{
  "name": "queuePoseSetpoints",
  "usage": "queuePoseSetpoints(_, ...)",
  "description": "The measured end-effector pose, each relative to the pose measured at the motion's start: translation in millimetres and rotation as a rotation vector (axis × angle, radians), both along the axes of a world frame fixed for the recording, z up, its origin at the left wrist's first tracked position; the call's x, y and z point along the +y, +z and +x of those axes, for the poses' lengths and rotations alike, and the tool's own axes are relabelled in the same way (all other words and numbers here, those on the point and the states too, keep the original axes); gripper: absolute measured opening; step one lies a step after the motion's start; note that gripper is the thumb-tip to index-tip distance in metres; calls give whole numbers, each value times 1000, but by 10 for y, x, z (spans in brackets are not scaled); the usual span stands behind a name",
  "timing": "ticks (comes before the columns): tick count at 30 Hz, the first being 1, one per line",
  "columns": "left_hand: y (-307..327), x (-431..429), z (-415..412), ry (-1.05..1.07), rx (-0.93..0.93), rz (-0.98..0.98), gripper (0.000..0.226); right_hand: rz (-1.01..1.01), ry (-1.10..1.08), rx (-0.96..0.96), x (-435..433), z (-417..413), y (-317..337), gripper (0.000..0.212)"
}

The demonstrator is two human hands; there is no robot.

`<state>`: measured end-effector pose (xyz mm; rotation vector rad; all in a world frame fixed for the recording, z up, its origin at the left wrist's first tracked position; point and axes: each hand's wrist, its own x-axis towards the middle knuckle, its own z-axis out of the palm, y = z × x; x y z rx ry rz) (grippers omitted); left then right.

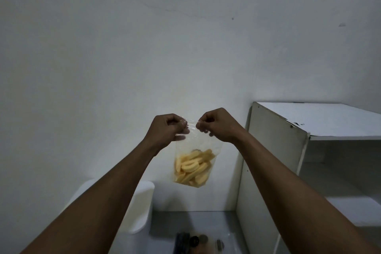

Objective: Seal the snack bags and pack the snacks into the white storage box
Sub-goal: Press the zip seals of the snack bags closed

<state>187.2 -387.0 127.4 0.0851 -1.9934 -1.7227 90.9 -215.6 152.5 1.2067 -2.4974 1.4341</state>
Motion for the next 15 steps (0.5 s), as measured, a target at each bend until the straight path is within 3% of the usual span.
queuePoseSetpoints(3, 3, -3, -31, -30, -45, -64, 12, 40, 20, 18, -38, -39, -28, 13)
queuePoseSetpoints(9, -28, -87, -136, 176, 14, -236, 7, 15, 46, 3, -91, -33, -46, 15)
queuePoseSetpoints(15, 2, -54, -99, 19, -27, -109, 12, 41, 6, 44, -77, -129, -42, 11)
